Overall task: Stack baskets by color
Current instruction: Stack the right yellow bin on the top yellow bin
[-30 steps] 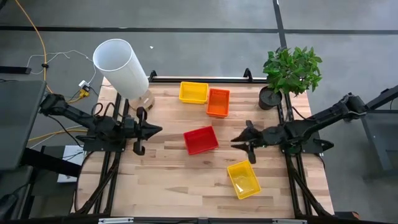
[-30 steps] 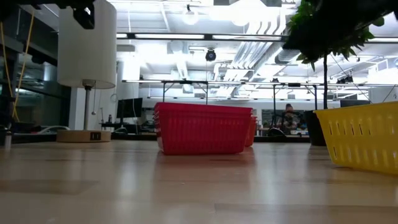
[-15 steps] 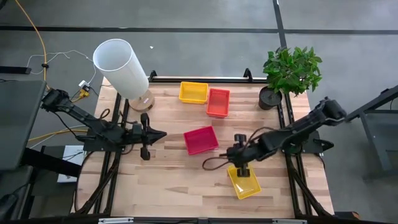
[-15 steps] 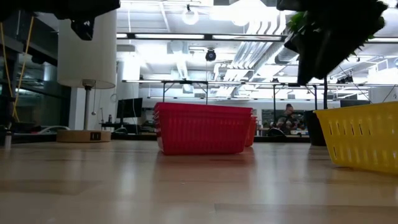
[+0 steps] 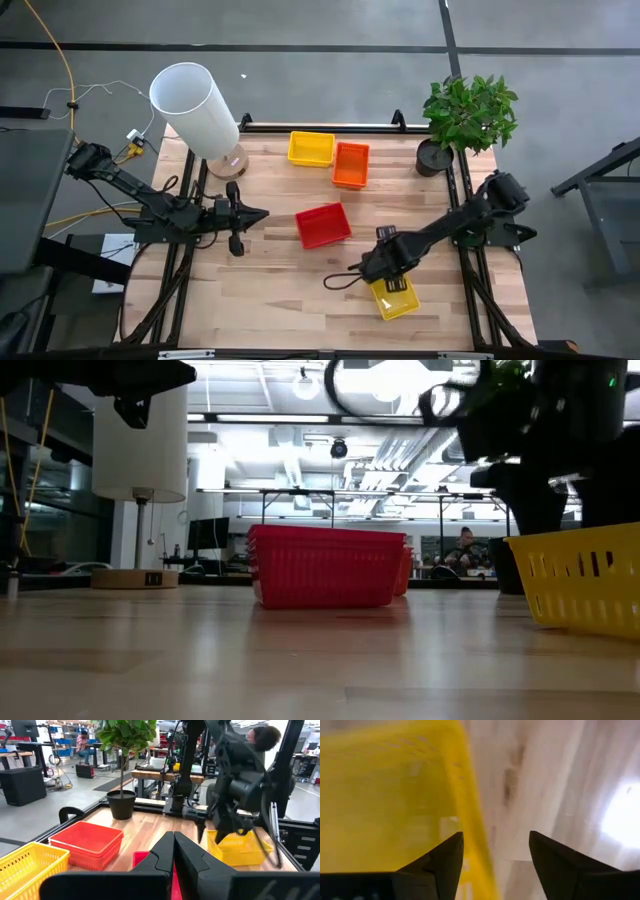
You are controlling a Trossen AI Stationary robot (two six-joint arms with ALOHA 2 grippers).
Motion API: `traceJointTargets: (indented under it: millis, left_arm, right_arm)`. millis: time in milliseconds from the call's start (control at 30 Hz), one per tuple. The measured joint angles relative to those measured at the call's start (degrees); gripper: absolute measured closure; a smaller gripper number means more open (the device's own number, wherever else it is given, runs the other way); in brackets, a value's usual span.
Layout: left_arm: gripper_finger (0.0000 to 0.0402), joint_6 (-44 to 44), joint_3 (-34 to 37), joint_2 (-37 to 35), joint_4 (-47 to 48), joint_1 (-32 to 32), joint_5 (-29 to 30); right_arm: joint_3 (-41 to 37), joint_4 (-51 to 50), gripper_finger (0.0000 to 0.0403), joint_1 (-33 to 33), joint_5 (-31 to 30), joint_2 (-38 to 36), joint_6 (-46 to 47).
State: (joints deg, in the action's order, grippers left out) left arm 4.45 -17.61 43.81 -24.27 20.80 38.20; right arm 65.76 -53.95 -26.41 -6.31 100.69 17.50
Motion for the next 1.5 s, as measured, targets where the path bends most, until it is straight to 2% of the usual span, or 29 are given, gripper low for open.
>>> traceJointTargets:
  millis: [100,200,300,400,433,533,600,733,800,900,1000,1133,1300,1500]
  left_arm:
    - [0.0401,0.02,0.0,0.0,0.0,0.0,0.0]
    - [0.0401,-0.09,0.0,0.0,0.0,0.0,0.0]
    - [0.0401,-0.11,0.0,0.02,0.0,0.0,0.0]
    - [0.0401,-0.11,0.0,0.0,0.0,0.0,0.1]
    - [0.0401,-0.11,0.0,0.01,0.0,0.0,0.29]
    - [0.0401,-0.11,0.0,0.0,0.0,0.0,1.18]
    - [0.0401,-0.06,0.0,0.0,-0.02,0.0,1.66]
    - [0.0401,-0.1,0.0,0.0,0.0,0.0,1.71]
    - [0.0401,-0.11,0.0,0.0,0.0,-0.02,1.7]
    - [0.0401,-0.05,0.0,0.0,0.0,0.0,1.7]
    - [0.0401,1.3,0.0,0.02,-1.41,0.0,1.52]
    - [0.0401,0.05,0.0,0.0,-2.58,0.0,1.5]
    - [0.0401,0.39,-0.02,0.02,-2.64,0.0,1.46]
    - [0.0401,-0.05,-0.02,0.01,-2.7,0.0,1.16]
  right_arm:
    - [0.0,-0.25,0.0202,0.05,-1.18,1.59,-1.11]
    - [0.0,-0.05,0.0231,0.04,-0.6,2.13,-3.06]
    - [0.0,-0.04,0.0291,0.04,-0.47,2.11,-4.47]
    - [0.0,-0.01,0.0375,0.41,-0.09,1.9,-5.13]
    - [0.0,-0.08,0.0387,0.63,0.32,1.61,-5.14]
    - [0.0,-2.06,0.0383,1.89,0.9,-0.48,-4.44]
    - [0.05,-4.32,0.0395,3.13,0.14,-3.39,-4.48]
    - [0.1,-4.36,0.0399,5.99,-5.31,-12.38,-2.79]
    - [-0.27,-1.12,0.0402,7.6,-8.27,-17.76,-2.16]
    - [-1.98,8.83,0.0402,10.5,-14.7,-24.61,-0.06]
    - [-3.88,19.82,0.0402,14.87,-19.43,-27.94,3.55]
    - [-5.8,31.43,0.0403,22.36,-22.55,-26.85,10.78]
    - [-5.95,39.98,0.0403,32.47,-23.42,-19.6,19.79]
    - [-5.95,57.45,0.0403,40.74,-13.0,-7.99,25.49]
